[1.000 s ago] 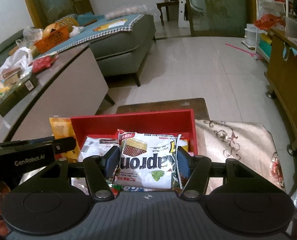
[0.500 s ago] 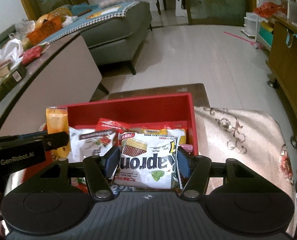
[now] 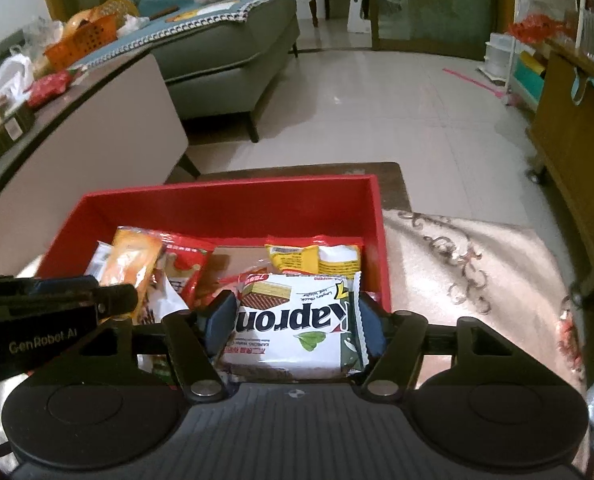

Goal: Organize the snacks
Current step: 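Lower the orange packet into the box with left tool while right tool lowers the Kaprons bar, then open both tools and withdraw them from the red box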

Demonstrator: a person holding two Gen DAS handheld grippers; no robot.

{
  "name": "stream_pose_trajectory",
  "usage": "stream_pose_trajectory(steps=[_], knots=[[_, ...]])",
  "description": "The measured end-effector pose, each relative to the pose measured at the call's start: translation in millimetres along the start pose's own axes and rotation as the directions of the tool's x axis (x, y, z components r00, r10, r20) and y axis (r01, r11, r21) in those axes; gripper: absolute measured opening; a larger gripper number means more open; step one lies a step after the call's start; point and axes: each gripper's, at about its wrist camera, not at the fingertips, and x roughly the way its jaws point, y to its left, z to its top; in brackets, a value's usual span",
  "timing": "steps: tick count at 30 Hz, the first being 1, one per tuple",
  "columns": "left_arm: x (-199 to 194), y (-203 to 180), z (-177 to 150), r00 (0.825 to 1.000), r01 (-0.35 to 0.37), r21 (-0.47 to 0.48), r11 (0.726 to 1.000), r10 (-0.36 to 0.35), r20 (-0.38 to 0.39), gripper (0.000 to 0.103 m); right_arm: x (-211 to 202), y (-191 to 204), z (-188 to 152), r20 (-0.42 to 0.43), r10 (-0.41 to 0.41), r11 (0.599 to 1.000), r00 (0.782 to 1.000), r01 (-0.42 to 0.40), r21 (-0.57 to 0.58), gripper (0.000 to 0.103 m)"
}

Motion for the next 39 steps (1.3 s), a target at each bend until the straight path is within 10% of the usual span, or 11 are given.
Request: stream_pose_trajectory(steps=[39], knots=[[-99.6,25.8,-52.1,0.997,-0.024,-0.003,1.000,0.025,0.068,0.049,-110.5,28.6,-25.9,0.115,-0.042,0.999,0.992,0.041,0.017,0.087]])
